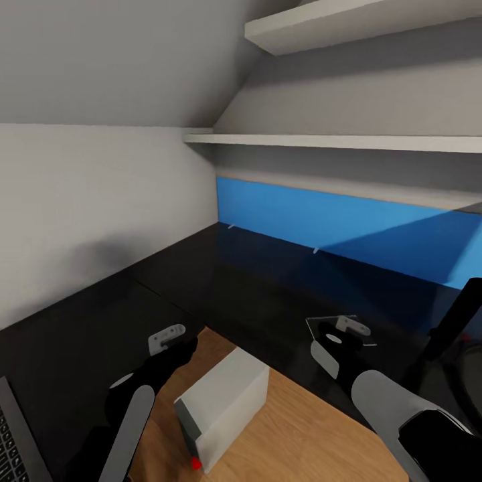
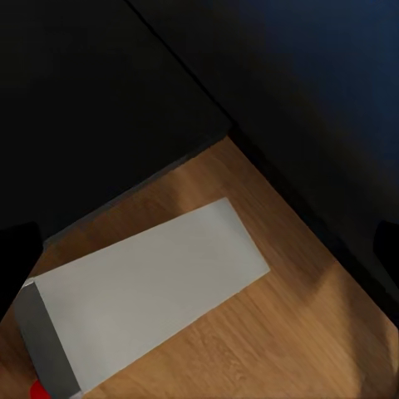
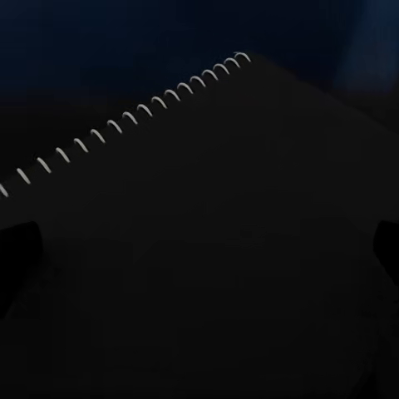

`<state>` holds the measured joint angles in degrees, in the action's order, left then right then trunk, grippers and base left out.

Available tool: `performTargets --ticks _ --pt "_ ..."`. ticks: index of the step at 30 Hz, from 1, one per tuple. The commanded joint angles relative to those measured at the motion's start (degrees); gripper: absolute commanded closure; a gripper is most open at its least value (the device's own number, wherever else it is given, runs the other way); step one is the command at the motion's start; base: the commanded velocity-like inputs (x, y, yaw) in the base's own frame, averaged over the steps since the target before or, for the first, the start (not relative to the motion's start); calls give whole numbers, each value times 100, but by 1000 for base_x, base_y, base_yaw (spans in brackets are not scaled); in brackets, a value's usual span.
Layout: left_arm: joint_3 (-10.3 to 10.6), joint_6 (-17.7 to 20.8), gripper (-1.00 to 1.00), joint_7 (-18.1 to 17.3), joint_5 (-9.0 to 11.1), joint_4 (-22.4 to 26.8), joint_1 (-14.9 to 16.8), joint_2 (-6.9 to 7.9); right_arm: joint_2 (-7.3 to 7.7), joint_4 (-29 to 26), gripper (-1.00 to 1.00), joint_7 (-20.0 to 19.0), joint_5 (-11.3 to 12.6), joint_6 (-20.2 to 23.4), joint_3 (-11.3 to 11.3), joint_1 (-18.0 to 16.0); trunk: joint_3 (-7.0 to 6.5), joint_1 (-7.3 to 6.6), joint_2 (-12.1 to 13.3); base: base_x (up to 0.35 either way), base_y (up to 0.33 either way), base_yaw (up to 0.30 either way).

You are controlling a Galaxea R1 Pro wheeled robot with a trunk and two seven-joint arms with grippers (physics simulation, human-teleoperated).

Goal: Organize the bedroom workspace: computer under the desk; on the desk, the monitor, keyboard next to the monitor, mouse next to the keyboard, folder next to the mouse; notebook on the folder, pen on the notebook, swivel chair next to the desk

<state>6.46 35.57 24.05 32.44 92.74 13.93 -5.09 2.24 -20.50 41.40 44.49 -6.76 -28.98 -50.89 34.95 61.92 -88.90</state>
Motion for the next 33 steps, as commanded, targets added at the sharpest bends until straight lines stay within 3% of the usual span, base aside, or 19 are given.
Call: performTargets --ticks 1,16,33 --pt "4 12 -100 56 60 7 5 0 4 257 -100 0 201 -36 -32 1 7 1 -2 0 0 0" --pt "7 12 -100 56 60 7 5 15 4 257 -100 0 201 -36 -38 1 7 1 -2 -4 0 0" --pt "8 12 -100 56 60 7 5 17 1 263 -100 -8 201 -36 -45 0 7 1 -2 -92 31 0"
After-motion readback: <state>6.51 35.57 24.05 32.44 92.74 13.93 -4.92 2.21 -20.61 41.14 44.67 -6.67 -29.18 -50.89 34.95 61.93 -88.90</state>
